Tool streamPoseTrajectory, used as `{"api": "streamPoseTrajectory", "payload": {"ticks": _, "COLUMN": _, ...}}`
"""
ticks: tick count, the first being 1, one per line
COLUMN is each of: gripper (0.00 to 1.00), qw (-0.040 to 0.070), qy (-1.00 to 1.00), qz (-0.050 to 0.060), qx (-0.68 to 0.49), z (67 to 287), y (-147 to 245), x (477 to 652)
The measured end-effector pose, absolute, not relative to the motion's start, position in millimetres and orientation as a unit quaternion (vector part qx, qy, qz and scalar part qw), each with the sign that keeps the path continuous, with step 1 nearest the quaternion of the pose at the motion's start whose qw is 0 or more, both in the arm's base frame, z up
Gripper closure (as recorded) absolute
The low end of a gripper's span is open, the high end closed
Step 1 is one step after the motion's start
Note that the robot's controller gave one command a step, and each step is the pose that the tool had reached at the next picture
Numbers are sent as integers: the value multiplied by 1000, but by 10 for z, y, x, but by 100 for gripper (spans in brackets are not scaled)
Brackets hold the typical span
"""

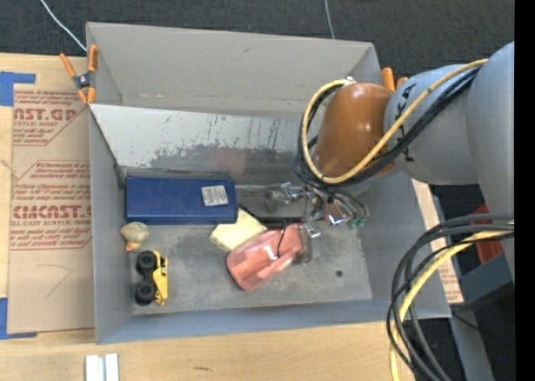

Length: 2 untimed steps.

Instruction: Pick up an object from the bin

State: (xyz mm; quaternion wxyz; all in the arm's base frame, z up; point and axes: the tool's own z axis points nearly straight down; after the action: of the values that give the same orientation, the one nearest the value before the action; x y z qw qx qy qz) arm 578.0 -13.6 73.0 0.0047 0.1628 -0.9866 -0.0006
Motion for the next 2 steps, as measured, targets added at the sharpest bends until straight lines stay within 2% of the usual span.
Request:
{"api": "streamPoseTrajectory", "payload": {"ticks": 1, "gripper": 0, "qw": -4, "qy": -947, "qz": 1, "qx": 320, "z": 704, "y": 158, "x": 5633}}
{"api": "streamPoseTrajectory", "payload": {"ticks": 2, "gripper": 100, "qw": 7, "qy": -987, "qz": -1, "qx": 163, "z": 711, "y": -127, "x": 5768}}
